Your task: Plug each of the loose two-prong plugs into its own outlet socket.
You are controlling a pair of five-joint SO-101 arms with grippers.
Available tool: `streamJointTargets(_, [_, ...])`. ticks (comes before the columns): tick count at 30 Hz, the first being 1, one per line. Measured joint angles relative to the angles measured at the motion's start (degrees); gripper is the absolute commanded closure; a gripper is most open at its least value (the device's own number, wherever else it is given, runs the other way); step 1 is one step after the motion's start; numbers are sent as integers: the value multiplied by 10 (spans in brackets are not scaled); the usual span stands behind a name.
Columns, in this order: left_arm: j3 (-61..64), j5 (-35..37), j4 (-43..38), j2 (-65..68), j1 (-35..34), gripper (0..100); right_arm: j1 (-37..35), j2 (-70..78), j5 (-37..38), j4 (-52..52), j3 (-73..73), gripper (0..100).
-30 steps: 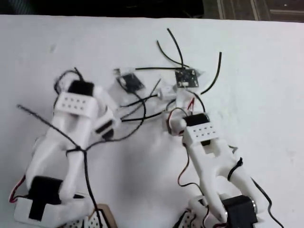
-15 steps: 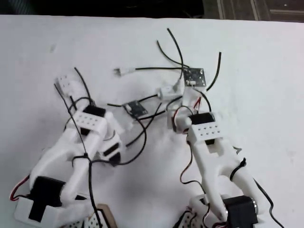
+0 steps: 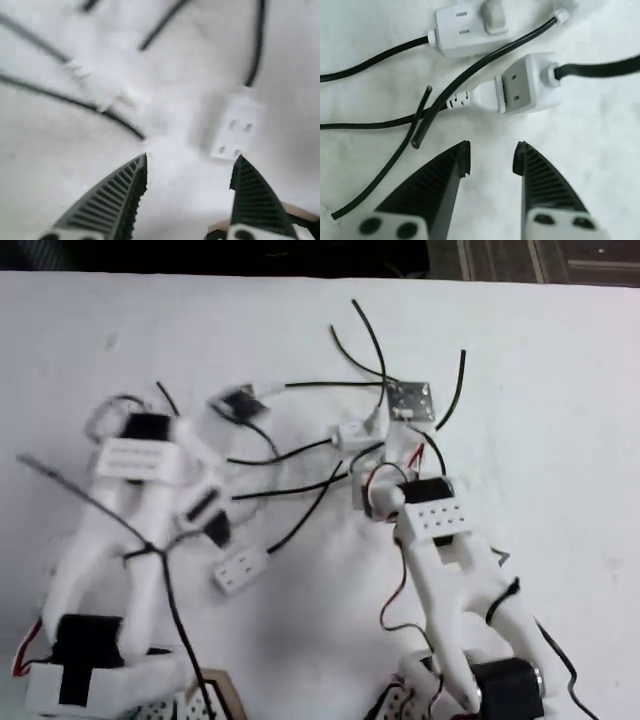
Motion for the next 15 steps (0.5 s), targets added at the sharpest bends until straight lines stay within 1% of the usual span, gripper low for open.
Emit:
streamJointTargets(4, [-26, 0, 11, 0, -102, 732, -1, -74, 0, 35, 0, 850])
streamJointTargets(8, [13, -21, -18, 0, -156, 732, -26, -126, -41, 50, -27, 851])
streamJointTargets(11, [58, -28, -61, 0, -192, 732, -56, -108, -58, 55, -82, 851])
streamJointTargets(13, [87, -28, -90, 0, -215, 732, -83, -67, -66, 65, -131, 848])
streamJointTargets(15, [115, -28, -116, 0, -233, 732, -104, -4, -90, 82, -191, 847])
